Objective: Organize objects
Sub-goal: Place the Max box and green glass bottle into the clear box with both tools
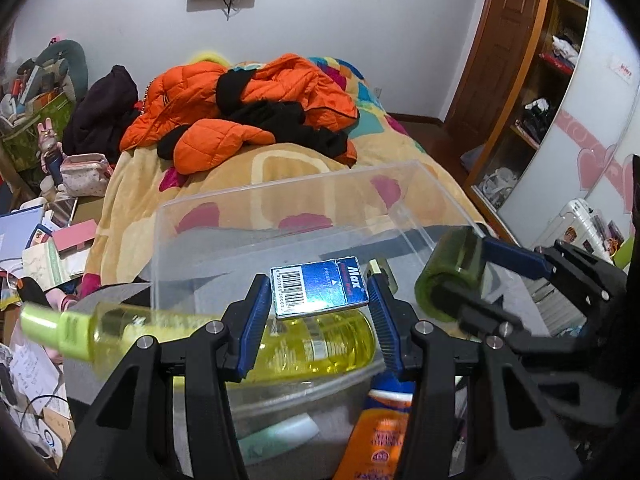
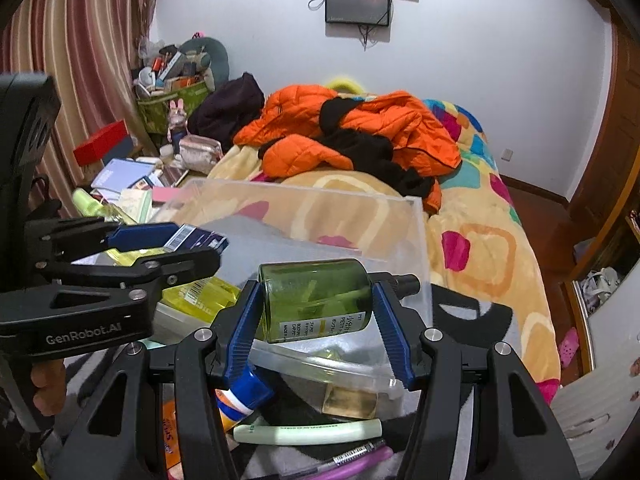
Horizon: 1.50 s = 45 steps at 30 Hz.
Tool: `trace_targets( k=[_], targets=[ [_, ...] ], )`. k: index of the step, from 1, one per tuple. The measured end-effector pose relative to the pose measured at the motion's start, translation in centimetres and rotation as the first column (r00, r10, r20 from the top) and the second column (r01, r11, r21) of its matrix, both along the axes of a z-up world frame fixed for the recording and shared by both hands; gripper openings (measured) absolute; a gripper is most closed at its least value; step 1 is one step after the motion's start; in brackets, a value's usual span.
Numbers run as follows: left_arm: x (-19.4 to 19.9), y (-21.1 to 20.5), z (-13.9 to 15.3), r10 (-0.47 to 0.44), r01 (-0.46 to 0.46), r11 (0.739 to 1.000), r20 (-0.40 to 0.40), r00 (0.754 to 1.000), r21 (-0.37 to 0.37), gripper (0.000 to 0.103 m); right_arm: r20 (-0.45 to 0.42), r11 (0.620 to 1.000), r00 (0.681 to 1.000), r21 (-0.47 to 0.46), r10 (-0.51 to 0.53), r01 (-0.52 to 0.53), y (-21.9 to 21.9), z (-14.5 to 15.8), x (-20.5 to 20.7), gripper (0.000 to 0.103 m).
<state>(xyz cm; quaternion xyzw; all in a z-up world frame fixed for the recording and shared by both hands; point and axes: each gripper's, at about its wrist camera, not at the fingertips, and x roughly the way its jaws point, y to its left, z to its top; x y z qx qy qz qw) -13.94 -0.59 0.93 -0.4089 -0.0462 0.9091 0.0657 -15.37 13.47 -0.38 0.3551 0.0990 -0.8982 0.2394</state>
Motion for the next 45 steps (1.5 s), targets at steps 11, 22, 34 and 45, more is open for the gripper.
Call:
trace_targets(
  k=[11, 22, 34, 45],
  targets=[
    [-2.6, 0.5, -0.9, -0.02, 0.021, 1.0, 0.068, 0.997, -0.018, 0.049, 0.065, 0.999, 0.998, 0.031, 0.026, -0.028, -1.0, -2.3, -1.2, 0.053],
    [-4.4, 0.6, -1.9, -0.023, 0.026, 0.999, 0.134, 0.991, -0.021, 0.049, 0.124, 0.999, 0.992, 0.037, -0.002, -0.003, -1.1, -3.1, -3.0, 0.053],
    [-3.6, -0.3, -0.8, -0.006, 0.004, 1.0, 0.106, 0.994, 0.012, 0.058, 0.138, 0.999, 0.99, 0.036, -0.027, 0.022, -1.0, -3.2, -3.6, 0.058],
    [-1.0, -1.2, 1.8, 0.023, -0.023, 1.0, 0.019, 1.0, 0.018, 0.066, 0.14, 1.0, 0.99, -0.017, -0.017, 0.02, 0.0, -2.2, -2.5, 0.066]
  ],
)
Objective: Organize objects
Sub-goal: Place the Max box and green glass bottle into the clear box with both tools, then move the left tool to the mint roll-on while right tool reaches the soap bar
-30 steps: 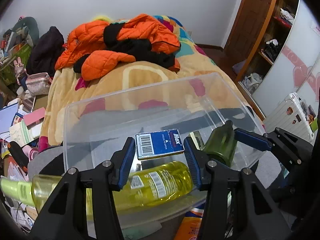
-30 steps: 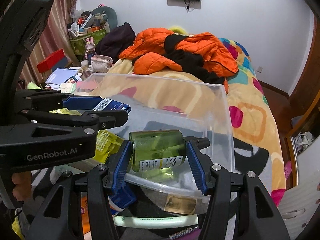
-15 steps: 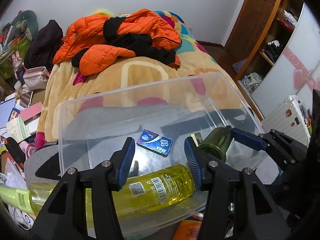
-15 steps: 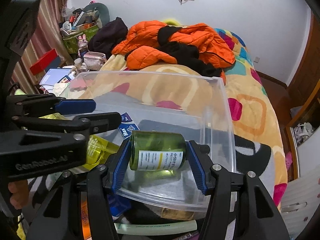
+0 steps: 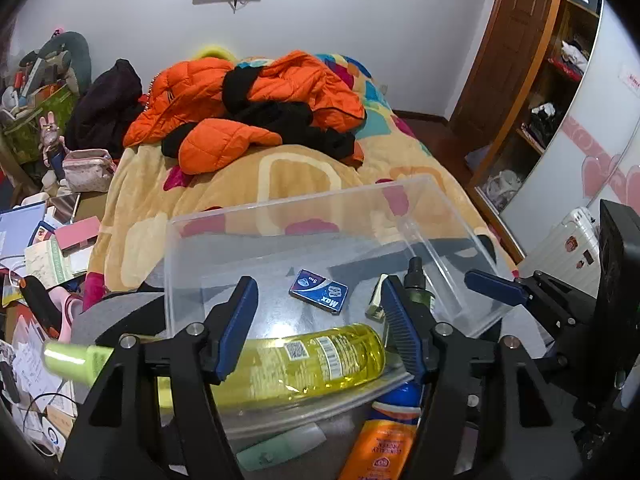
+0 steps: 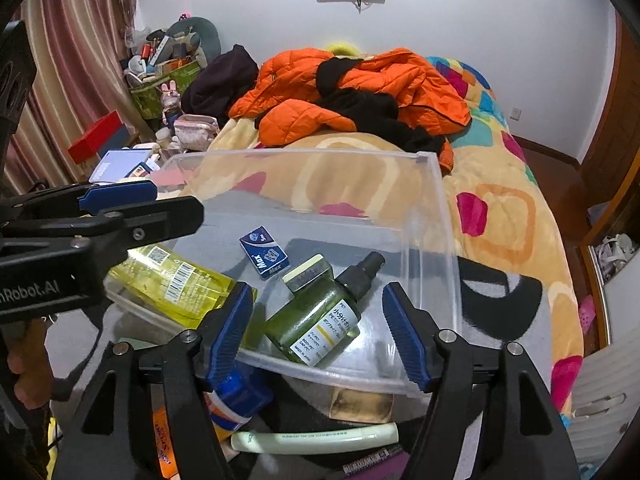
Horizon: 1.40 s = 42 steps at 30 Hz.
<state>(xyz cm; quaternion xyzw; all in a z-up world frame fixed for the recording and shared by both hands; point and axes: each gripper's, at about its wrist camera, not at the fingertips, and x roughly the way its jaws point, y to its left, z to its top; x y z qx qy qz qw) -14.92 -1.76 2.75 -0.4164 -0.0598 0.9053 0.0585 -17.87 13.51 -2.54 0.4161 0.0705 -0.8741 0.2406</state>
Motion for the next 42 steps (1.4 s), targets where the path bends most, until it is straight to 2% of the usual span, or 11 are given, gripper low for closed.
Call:
trace_targets(
  k=[4, 15, 20, 26, 29, 35, 42],
  targets=[
    [1.2, -0.3, 0.9, 0.004, -0.003, 1.0, -0.031, 1.0, 0.009, 0.072, -0.018, 1.0, 1.0, -0.026, 0.008, -0.008, 0.6, 0.9, 1.0, 0.073],
    [4.9, -0.4, 2.3, -0.004, 0.004, 1.0, -0.081, 0.997, 0.01, 0.084, -0.097, 0.999, 0.995, -0.032, -0.026, 0.023, 3.0, 3.3, 3.8, 0.075],
    [6.7, 0.0, 2.0, -0.027, 0.025, 0.999, -0.088, 0.996, -0.021, 0.086, -0.127, 0.999, 0.991, -0.016, -0.047, 0.045, 4.0, 3.5, 4.9, 0.082],
    [8.6, -0.4, 0.0, -0.041, 0.04, 0.999, -0.042, 0.998, -0.024, 0.087, -0.108, 0.997, 0.992, 0.023, -0.065, 0.068, 4.7, 1.9, 5.6, 0.082],
    [9.2, -0.8, -1.6, -0.042, 0.041, 0.999, -0.01, 0.999, -0.028, 0.087, -0.06, 0.996, 0.995, 0.028, -0.082, 0.083, 5.3, 0.3, 5.4, 0.082],
    [9.3, -2.9, -6.4, 0.011, -0.01, 1.0, 0.114, 0.993, -0.008, 0.087, 0.056, 0.994, 0.992, 0.007, -0.109, 0.109, 6.3, -3.0, 4.9, 0.082],
    [8.5, -4.7, -9.6, 0.048, -0.049, 0.999, 0.174, 0.984, 0.001, 0.086, 0.069, 0.992, 0.99, 0.012, -0.125, 0.124, 6.0, -4.0, 3.7, 0.081]
  ],
)
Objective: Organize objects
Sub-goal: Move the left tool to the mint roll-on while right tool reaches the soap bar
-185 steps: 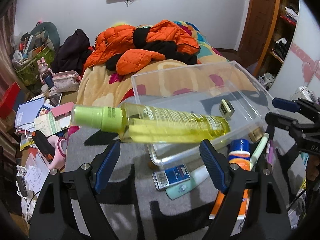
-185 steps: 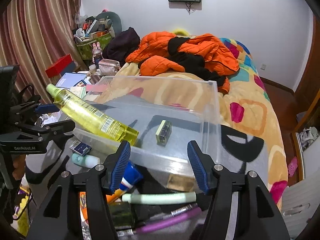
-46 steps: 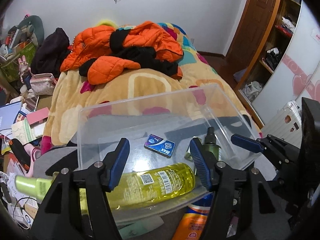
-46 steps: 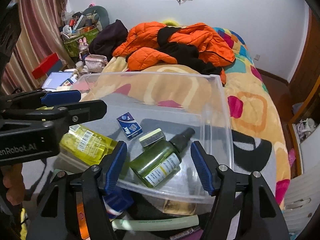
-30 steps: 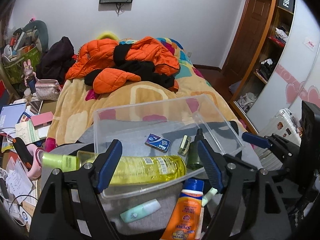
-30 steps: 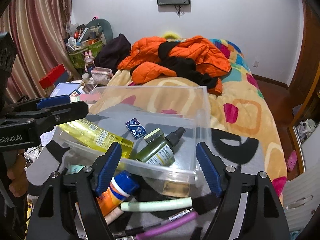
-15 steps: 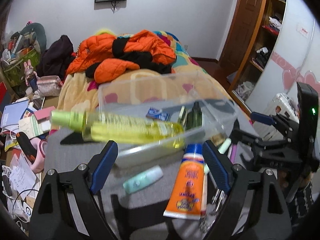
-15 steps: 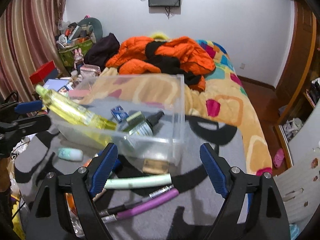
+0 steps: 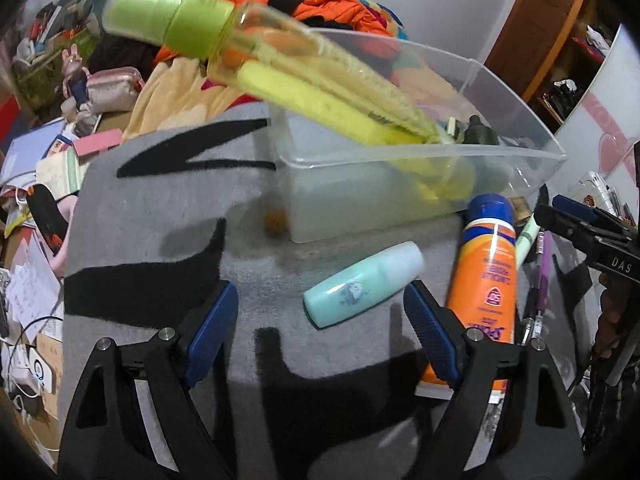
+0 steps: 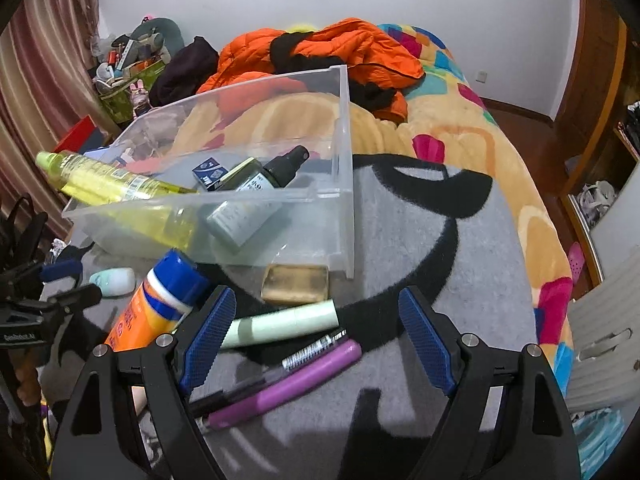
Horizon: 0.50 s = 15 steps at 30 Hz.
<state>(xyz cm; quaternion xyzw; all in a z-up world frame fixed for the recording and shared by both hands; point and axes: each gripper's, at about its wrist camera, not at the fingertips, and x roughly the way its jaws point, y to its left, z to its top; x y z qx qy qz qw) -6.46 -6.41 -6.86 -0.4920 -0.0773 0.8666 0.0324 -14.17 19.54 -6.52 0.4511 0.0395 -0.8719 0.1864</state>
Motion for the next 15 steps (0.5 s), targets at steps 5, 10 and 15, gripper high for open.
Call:
trace_targets(
  k=[5, 10, 15],
  targets=[
    [-0.1, 1.0, -0.1, -0.032, 0.031, 0.999, -0.027, 0.999, -0.033, 0.085, 0.0, 1.0, 1.0, 0.021, 0.018, -0.018, -1.1, -0.3, -0.7, 0.074],
    [-0.3, 2.4, 0.1, -0.086, 0.084, 0.995, -0.038, 0.996, -0.056, 0.064, 0.048, 0.999, 0.999, 0.031, 0.022, -0.024, -1.5, -1.5, -1.5, 0.058],
    [0.2, 3.1, -0.2, -0.124, 0.122, 0.99, -0.028, 0.992, -0.065, 0.052, 0.042, 0.998, 0.999, 0.047, 0.032, -0.034, -1.5, -1.6, -1.2, 0.043]
  ],
)
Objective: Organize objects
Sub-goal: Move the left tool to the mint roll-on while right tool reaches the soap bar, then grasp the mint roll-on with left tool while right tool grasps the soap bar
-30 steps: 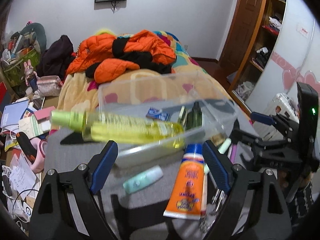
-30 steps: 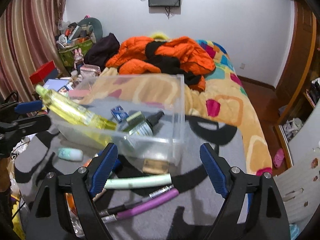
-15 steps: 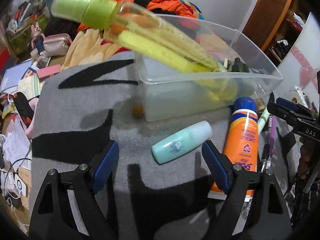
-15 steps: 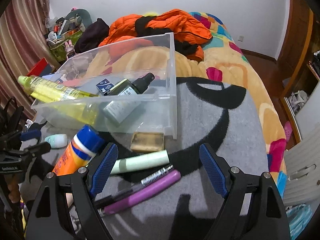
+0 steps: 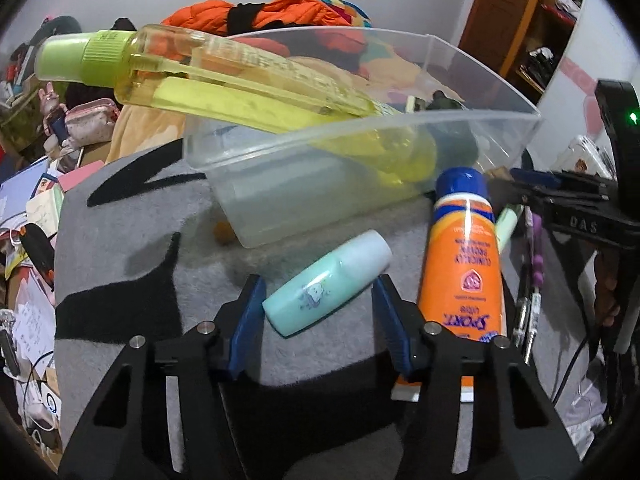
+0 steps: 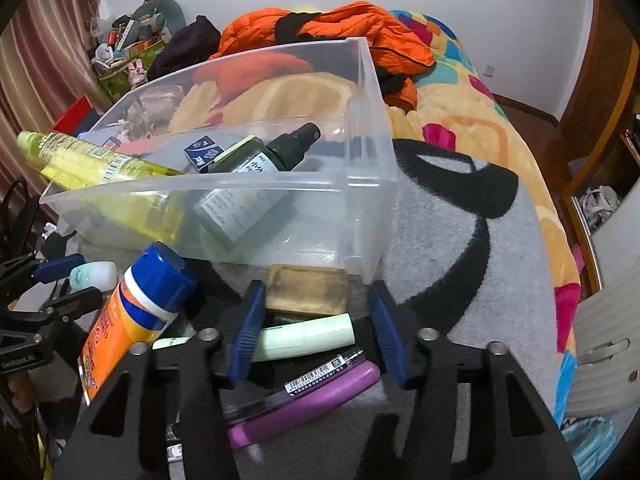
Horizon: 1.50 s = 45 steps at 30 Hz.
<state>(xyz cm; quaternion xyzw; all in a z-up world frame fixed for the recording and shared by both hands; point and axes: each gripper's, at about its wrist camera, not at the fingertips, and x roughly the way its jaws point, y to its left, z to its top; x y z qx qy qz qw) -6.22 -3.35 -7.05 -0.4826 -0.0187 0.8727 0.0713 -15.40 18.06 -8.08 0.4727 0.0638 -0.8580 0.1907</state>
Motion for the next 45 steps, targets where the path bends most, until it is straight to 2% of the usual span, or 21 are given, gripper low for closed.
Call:
trace_targets(
  k=[2, 5, 10, 16, 17, 20, 28, 37, 45],
  targets=[
    [0.7, 0.4, 0.1, -0.029, 0.029, 0.999, 0.014, 0.999, 0.02, 0.049, 0.002, 1.0, 1.0, -0.001, 0.011, -0.011, 0.1, 0.1, 0.2, 0.037],
    [1.4, 0.9, 0.4, -0.052, 0.052, 0.998, 0.021, 0.998, 0.02, 0.047, 0.012, 1.0, 1.0, -0.017, 0.014, -0.014, 0.5, 0.1, 0.5, 0.037],
    [0.6, 1.3, 0.5, -0.05, 0.05, 0.999, 0.024, 0.998, -0.018, 0.047, 0.034, 0.999, 0.999, -0.047, 0.013, -0.011, 1.2, 0.1, 0.9, 0.037],
    [-0.8, 2.3, 0.4, -0.073, 0.073, 0.996, 0.013, 0.997, -0.055, 0.046, 0.026, 1.0, 1.0, -0.015, 0.01, -0.01, 0.5, 0.0, 0.6, 0.037],
    [-0.9, 2.5, 0.4, -0.077, 0.077, 0.995, 0.007, 0.997, -0.057, 0.043, 0.021, 1.0, 1.0, -0.009, 0.011, -0.011, 0.4, 0.0, 0.5, 0.037],
    [-0.7, 3.0, 0.4, -0.082, 0.081, 0.994, -0.01, 0.997, -0.068, 0.024, 0.003, 1.0, 1.0, 0.017, 0.012, -0.012, -0.3, 0.0, 0.4, 0.037],
    [0.7, 2.3, 1.0, -0.03, 0.029, 0.999, -0.029, 0.999, -0.021, 0.023, -0.02, 1.0, 1.0, -0.014, 0.001, -0.002, 0.7, 1.0, 1.8, 0.037],
    [1.7, 1.3, 5.3, 0.059, -0.055, 0.998, -0.142, 0.988, 0.033, 0.023, -0.091, 0.998, 0.996, -0.062, -0.005, 0.0, 1.3, 4.2, 3.5, 0.037],
    [1.3, 1.3, 8.1, 0.096, -0.083, 0.994, -0.215, 0.972, 0.068, 0.023, -0.148, 0.994, 0.989, -0.105, 0.003, -0.019, 0.6, 6.8, 3.6, 0.037]
  ],
)
